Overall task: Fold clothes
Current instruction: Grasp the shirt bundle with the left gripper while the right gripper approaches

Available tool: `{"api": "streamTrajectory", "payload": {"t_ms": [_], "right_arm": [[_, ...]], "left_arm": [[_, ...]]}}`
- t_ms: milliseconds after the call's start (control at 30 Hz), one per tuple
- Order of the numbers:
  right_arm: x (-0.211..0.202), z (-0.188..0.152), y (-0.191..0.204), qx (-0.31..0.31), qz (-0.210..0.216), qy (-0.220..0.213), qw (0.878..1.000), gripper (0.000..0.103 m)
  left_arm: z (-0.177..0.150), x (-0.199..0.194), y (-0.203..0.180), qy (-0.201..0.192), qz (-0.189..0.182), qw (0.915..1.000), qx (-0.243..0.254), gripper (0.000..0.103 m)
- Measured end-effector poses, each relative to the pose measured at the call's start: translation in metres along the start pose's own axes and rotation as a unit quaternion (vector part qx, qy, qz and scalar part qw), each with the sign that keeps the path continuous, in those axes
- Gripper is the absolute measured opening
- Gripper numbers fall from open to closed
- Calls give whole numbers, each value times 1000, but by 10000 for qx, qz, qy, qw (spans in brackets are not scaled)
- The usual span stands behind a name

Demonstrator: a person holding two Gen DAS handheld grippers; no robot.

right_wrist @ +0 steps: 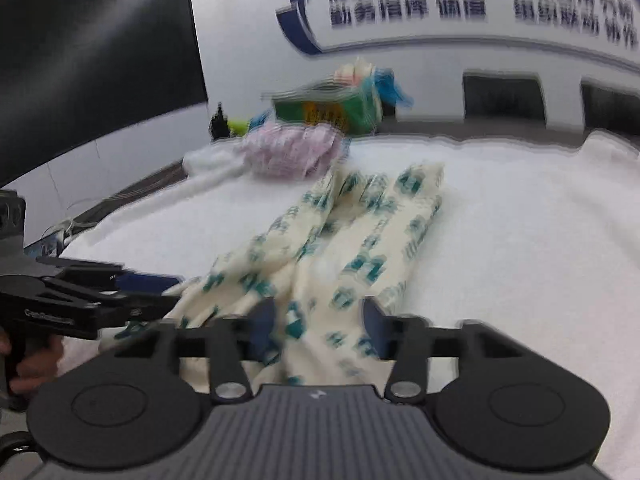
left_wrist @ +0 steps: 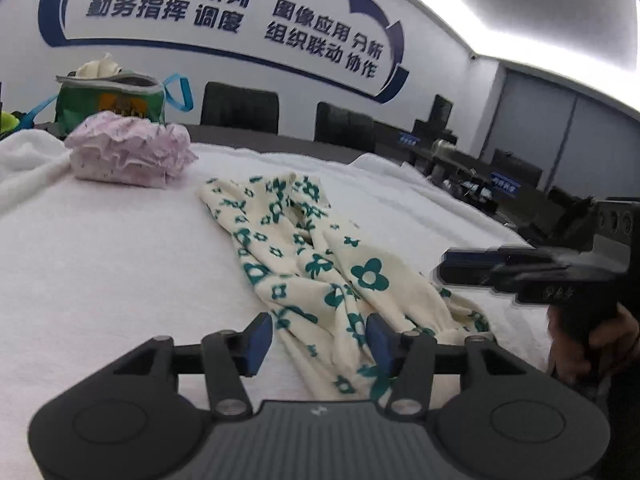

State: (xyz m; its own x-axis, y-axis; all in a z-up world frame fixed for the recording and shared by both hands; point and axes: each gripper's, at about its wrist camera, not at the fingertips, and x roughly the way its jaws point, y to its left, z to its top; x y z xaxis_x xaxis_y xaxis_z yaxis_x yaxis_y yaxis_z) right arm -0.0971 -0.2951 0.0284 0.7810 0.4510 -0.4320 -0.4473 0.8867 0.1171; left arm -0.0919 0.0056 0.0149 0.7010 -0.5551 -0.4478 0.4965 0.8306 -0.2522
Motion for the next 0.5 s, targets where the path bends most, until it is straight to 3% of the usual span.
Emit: {"api": "streamTrajectory", "payload": {"t_ms": [133, 200, 367, 500], "right_arm": [[-39, 2, 4, -814, 354, -547, 9946, 53], [-52, 0, 10, -1271, 624, -691, 9875, 58], [-43, -13, 34, -2235, 1161, -461, 9667, 64], [-23, -16, 57, -2905, 1445, -155, 9458, 64]], "left_arm": [[3, -25, 10, -195, -17, 9997, 173, 53], [3, -32, 10, -235, -102, 9993, 280, 57], [-5, -34, 6, 8, -150, 9986, 516, 59], [-15, -39, 7, 68, -420, 9968, 680, 59]]}}
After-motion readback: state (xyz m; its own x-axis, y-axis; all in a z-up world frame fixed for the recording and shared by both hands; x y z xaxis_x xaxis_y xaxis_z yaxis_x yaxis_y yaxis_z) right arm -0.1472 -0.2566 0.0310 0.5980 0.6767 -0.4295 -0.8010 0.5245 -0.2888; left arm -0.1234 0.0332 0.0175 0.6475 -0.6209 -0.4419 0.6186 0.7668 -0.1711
